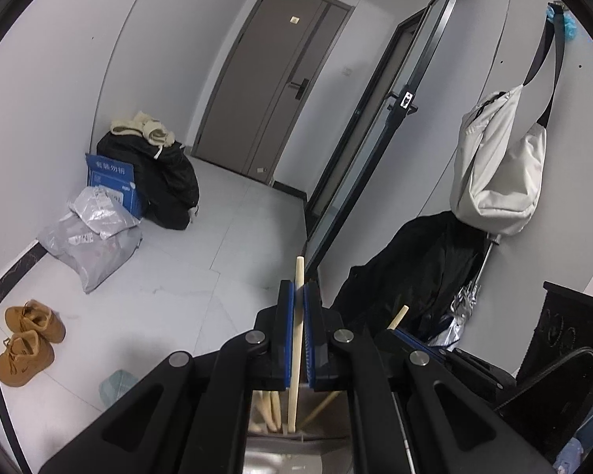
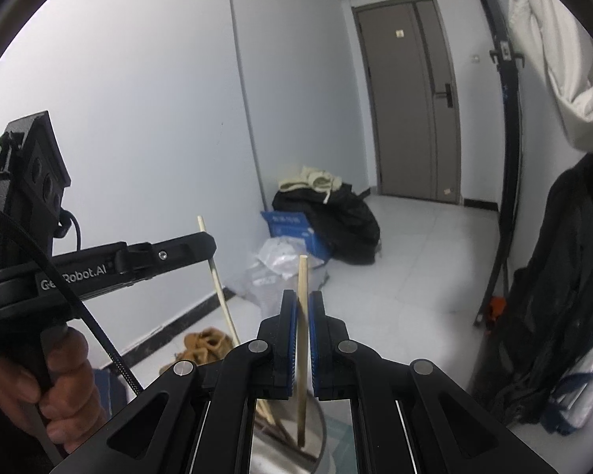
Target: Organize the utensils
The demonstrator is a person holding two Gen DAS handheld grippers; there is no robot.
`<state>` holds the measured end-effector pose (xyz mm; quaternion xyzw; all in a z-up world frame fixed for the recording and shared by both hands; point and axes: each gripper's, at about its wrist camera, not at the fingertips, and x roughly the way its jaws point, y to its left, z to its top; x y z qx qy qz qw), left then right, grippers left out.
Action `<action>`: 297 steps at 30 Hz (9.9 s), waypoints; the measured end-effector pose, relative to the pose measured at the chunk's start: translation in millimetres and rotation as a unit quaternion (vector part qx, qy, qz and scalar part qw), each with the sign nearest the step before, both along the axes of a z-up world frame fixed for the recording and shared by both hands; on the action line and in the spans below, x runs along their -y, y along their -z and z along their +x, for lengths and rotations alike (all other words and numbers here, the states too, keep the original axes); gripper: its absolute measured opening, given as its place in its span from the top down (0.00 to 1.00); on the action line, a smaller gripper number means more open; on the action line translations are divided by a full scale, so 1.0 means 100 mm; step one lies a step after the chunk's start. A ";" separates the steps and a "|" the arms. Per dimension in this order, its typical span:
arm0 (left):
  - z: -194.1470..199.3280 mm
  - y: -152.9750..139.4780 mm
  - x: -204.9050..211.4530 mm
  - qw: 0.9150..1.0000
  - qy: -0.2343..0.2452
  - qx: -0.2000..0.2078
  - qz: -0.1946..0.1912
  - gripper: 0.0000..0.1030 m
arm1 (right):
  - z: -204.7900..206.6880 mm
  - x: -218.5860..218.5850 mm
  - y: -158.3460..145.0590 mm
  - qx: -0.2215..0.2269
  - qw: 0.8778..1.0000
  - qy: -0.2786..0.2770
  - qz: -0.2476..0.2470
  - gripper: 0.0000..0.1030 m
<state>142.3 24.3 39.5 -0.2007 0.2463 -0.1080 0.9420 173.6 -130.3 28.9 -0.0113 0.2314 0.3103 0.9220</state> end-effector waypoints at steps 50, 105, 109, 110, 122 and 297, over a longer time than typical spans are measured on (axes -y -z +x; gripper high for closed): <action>-1.39 -0.21 0.01 0.995 -0.048 -0.022 0.088 0.05 | -1.77 0.49 -0.12 0.002 0.992 0.112 0.064 0.31; -1.09 1.15 -0.54 0.978 -0.046 -0.196 0.064 0.04 | -1.51 -0.21 1.78 -0.241 0.962 0.071 -0.109 0.58; -1.08 1.18 -0.58 0.978 -0.043 -0.199 0.046 0.04 | -1.51 -0.33 1.80 -0.238 0.959 0.058 -0.143 0.71; -1.07 1.19 -0.58 0.977 -0.043 -0.201 0.053 0.04 | -1.50 -0.35 1.81 -0.238 0.958 0.056 -0.151 0.72; -1.13 1.10 -0.69 0.981 -0.070 -0.177 0.036 0.04 | -1.48 -0.30 1.93 -0.280 0.942 0.046 -0.177 0.83; -1.36 0.10 0.51 0.988 0.068 -0.086 0.109 0.98 | -1.76 0.54 0.52 -0.097 0.991 0.072 0.062 1.00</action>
